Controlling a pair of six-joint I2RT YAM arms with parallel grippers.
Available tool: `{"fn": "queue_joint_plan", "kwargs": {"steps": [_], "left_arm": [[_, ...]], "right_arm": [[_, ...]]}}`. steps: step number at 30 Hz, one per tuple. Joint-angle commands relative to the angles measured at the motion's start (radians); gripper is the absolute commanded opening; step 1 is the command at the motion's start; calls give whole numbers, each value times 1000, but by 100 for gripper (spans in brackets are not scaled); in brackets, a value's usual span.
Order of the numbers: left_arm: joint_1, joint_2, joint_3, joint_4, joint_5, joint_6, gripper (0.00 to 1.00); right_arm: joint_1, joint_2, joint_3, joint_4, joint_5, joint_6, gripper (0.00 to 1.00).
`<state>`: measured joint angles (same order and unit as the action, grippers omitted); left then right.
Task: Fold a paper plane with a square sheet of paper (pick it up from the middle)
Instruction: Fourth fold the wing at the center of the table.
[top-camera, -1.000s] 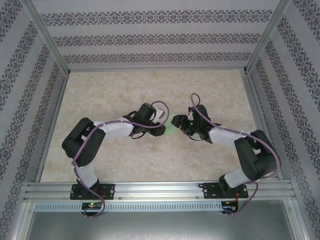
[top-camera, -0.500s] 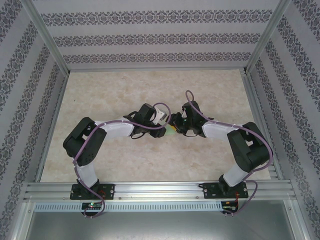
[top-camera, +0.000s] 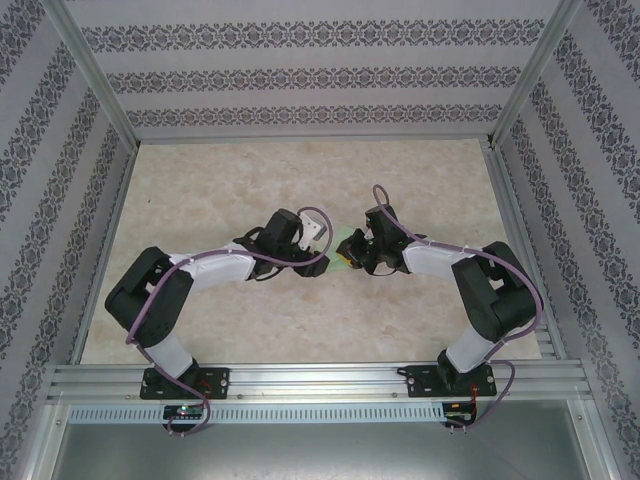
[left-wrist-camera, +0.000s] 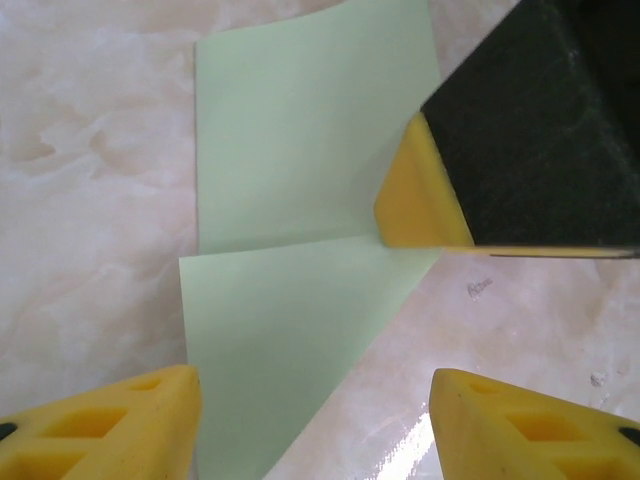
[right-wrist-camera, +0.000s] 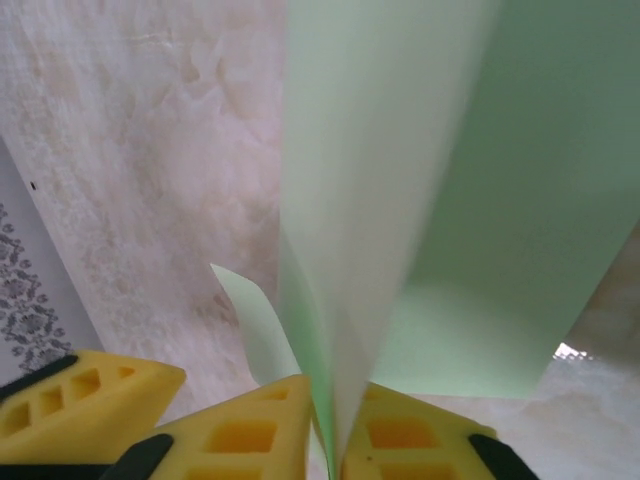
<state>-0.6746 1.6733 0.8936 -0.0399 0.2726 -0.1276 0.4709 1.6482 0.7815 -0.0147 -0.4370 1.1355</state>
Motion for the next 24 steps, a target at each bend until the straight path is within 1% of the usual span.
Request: {"fn": "queue_joint_plan", "kwargs": {"steps": [1,4,7,11,15,18,24], "left_arm": [[3,-30,-32,43,52,76,63],[3,-47,-73,86,42,128,63],[-3,-43,-95,127,49,184,59],[-17,-25,-124,218,4,240,54],[-23,3,-119,263,-49,269,46],[-31,22,-120,299,-66,292,42],[-45,70,-108,322,-91,331,40]], "right_arm": [[-19,-34,-5,19,1,48,9],[-29,-49,-7,13,-1,73,6],[-38,-62,-9,15,-13,95,4],[-38,-72,-3,9,-22,111,4],[-40,-71,1,9,-38,129,4],[-40,-70,4,13,-50,143,5],[-43,-69,13,10,-62,161,7]]}}
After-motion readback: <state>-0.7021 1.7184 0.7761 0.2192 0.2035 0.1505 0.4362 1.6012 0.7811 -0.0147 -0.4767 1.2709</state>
